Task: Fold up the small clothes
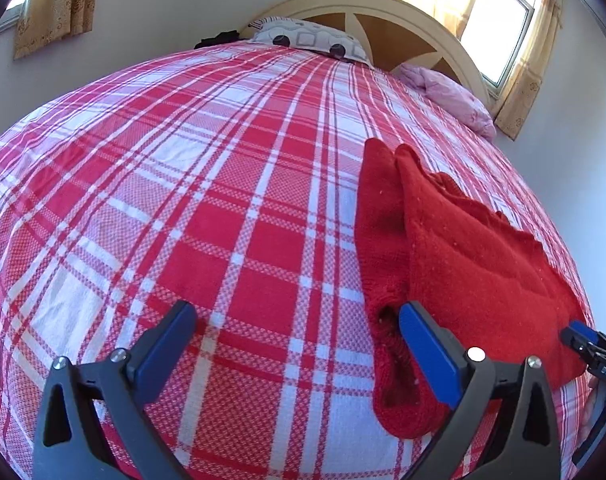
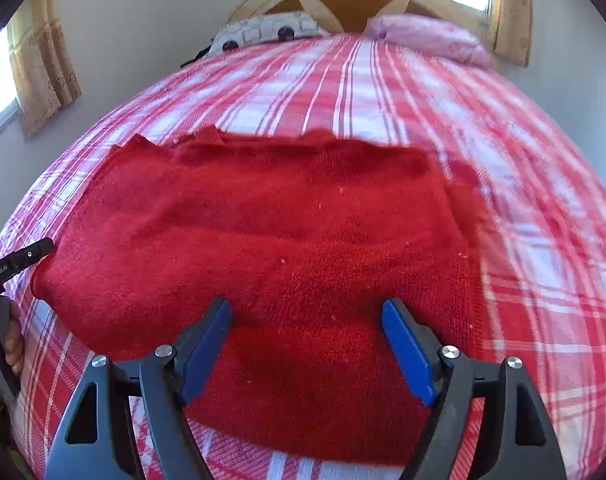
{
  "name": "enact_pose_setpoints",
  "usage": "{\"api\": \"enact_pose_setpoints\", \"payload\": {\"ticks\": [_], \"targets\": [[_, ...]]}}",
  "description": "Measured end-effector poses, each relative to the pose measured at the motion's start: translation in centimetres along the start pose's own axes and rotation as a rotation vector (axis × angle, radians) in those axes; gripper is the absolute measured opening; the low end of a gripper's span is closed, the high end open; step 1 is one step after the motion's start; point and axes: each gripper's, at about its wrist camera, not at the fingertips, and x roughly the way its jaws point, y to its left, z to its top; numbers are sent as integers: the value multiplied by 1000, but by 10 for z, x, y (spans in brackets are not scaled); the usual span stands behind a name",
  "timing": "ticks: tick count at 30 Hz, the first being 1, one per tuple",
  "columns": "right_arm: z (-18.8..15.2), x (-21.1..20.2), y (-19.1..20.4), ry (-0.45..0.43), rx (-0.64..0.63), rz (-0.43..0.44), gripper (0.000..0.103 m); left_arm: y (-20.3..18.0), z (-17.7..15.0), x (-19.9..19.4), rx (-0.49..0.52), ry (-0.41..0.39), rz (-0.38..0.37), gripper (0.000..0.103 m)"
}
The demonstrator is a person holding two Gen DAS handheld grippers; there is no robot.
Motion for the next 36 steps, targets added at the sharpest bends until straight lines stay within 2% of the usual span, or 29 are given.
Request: {"api": "enact_pose_setpoints", "payload": {"ticks": [3, 7, 12, 14, 20, 22, 26, 30, 31, 33, 36], "targets": [[-3, -15, 28, -45, -57, 35, 78, 2, 1, -1, -10, -6, -14, 103], [-8, -19, 86, -66, -223, 52, 78, 7, 0, -5, -34, -18, -32, 103], [-25, -16, 153, -67, -415, 68, 78, 36, -3, -21, -172, -90, -19, 103], [-33, -11, 173, -76, -496, 52, 78, 46, -4, -22, -222, -96, -45, 103], [-49, -1, 222, -107, -665, 29, 78, 44, -3, -20, -220, -99, -45, 103], [-49, 1, 235, -123, -698, 32, 78, 51, -4, -23, -249, -114, -67, 103], [-47, 5, 254, -165, -740, -11, 78, 75, -7, -30, -369, -175, -93, 103], [-44, 16, 265, -175, -753, -70, 78, 79, -7, -32, -398, -194, -107, 103], [-45, 19, 265, -174, -753, -77, 76, 80, -7, -32, -400, -195, -108, 103], [-46, 22, 267, -166, -747, -73, 63, 81, -7, -31, -407, -196, -114, 103], [-45, 23, 270, -172, -735, -71, 58, 81, -7, -30, -407, -197, -116, 103]]}}
